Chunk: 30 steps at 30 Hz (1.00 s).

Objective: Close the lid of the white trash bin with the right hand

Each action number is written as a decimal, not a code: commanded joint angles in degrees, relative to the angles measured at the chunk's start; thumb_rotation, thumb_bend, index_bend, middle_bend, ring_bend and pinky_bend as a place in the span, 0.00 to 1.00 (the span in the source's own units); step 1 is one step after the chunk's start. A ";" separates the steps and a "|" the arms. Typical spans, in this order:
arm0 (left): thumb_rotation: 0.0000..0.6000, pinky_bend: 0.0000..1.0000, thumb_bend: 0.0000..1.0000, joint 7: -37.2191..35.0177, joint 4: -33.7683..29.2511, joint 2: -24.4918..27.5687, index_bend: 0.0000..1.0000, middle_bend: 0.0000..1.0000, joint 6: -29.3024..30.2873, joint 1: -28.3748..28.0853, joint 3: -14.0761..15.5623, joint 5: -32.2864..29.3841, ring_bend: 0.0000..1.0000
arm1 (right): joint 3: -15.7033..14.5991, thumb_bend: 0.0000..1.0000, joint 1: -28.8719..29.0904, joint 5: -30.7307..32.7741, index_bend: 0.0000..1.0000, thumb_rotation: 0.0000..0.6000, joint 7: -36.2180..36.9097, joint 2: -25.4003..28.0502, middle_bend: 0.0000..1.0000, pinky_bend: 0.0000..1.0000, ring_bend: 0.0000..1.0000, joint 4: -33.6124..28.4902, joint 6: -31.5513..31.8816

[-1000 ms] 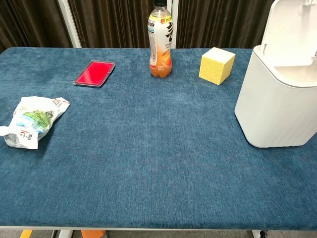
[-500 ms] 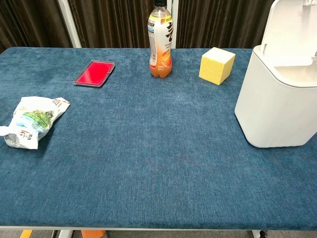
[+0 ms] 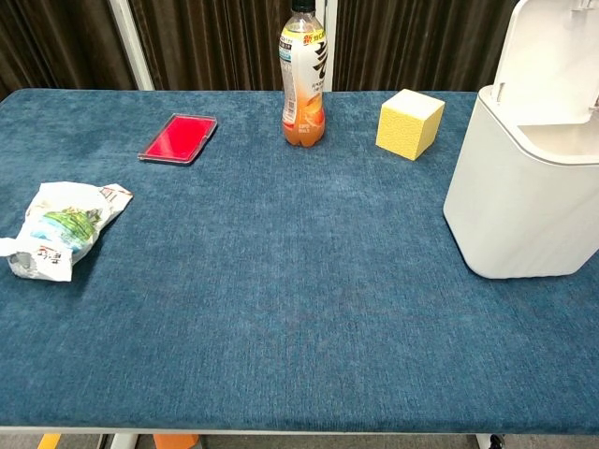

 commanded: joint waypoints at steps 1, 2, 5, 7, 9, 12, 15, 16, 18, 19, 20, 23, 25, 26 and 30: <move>1.00 0.13 0.08 -0.06 0.01 0.06 0.10 0.10 0.12 0.03 -0.06 0.01 0.04 | -0.17 1.00 3.21 4.95 0.10 0.82 -0.78 -0.53 0.21 0.07 0.09 -0.45 -3.82; 1.00 0.13 0.08 -0.10 0.03 0.04 0.10 0.10 0.12 0.02 -0.11 -0.04 0.04 | -0.36 1.00 3.61 5.69 0.12 0.82 -0.81 -0.44 0.23 0.09 0.11 -0.45 -4.35; 1.00 0.13 0.08 -0.08 -0.04 0.16 0.10 0.10 0.15 0.04 -0.09 0.00 0.04 | -1.31 1.00 4.62 7.60 0.17 0.82 -1.53 -0.40 0.27 0.19 0.17 -0.26 -5.09; 1.00 0.13 0.08 -0.05 -0.04 0.19 0.10 0.10 0.12 0.03 -0.08 0.02 0.04 | -1.79 1.00 5.08 8.81 0.18 0.82 -1.42 -0.46 0.28 0.23 0.18 -0.24 -5.43; 1.00 0.13 0.08 0.03 -0.03 0.16 0.10 0.10 0.14 0.00 -0.11 0.04 0.04 | -2.11 1.00 5.34 9.60 0.18 0.82 -0.75 -0.33 0.28 0.24 0.18 -0.32 -6.19; 1.00 0.13 0.08 0.13 -0.13 0.19 0.10 0.10 0.17 -0.02 -0.14 0.08 0.04 | -2.18 1.00 5.40 9.94 0.20 0.83 0.95 0.22 0.30 0.27 0.21 -0.54 -7.52; 1.00 0.13 0.08 0.33 -0.26 0.25 0.10 0.10 0.15 -0.07 -0.14 0.14 0.04 | -2.35 1.00 5.27 9.53 0.25 0.83 2.11 1.07 0.34 0.36 0.27 -0.86 -8.51; 1.00 0.13 0.08 0.38 -0.29 0.26 0.10 0.10 0.11 -0.09 -0.14 0.14 0.04 | -2.40 1.00 5.19 9.30 0.26 0.83 2.35 1.31 0.35 0.39 0.29 -0.98 -8.62; 1.00 0.13 0.08 0.50 -0.37 0.24 0.10 0.10 -0.01 -0.14 -0.13 0.12 0.04 | -2.39 1.00 4.87 8.79 0.29 0.83 3.34 1.82 0.38 0.43 0.32 -1.44 -8.94; 1.00 0.13 0.08 0.56 -0.39 0.23 0.10 0.10 -0.05 -0.17 -0.13 0.11 0.04 | -2.33 1.00 4.70 8.50 0.30 0.82 3.91 2.06 0.39 0.44 0.33 -1.67 -9.16; 1.00 0.13 0.08 0.62 -0.42 0.22 0.10 0.10 -0.11 -0.19 -0.12 0.12 0.04 | -2.29 1.00 4.53 8.14 0.32 0.82 4.41 2.35 0.40 0.45 0.34 -1.90 -9.44; 1.00 0.13 0.08 0.85 -0.62 0.25 0.10 0.10 -0.17 -0.29 -0.14 0.19 0.04 | -2.17 1.00 3.71 6.34 0.35 0.82 6.15 3.63 0.42 0.49 0.36 -3.04 -10.42; 1.00 0.13 0.08 0.91 -0.73 0.28 0.10 0.10 -0.09 -0.31 -0.19 0.20 0.04 | -2.26 1.00 3.01 4.89 0.36 0.82 6.97 4.37 0.43 0.51 0.37 -3.97 -10.85; 1.00 0.13 0.08 0.93 -0.78 0.31 0.10 0.10 -0.09 -0.32 -0.20 0.20 0.04 | -2.38 1.00 2.61 4.07 0.36 0.82 7.29 4.70 0.43 0.51 0.38 -4.40 -11.01; 1.00 0.13 0.08 1.05 -0.97 0.43 0.10 0.10 -0.14 -0.36 -0.18 0.23 0.04 | -3.60 1.00 0.65 0.12 0.36 0.82 8.06 5.66 0.43 0.52 0.38 -6.19 -11.50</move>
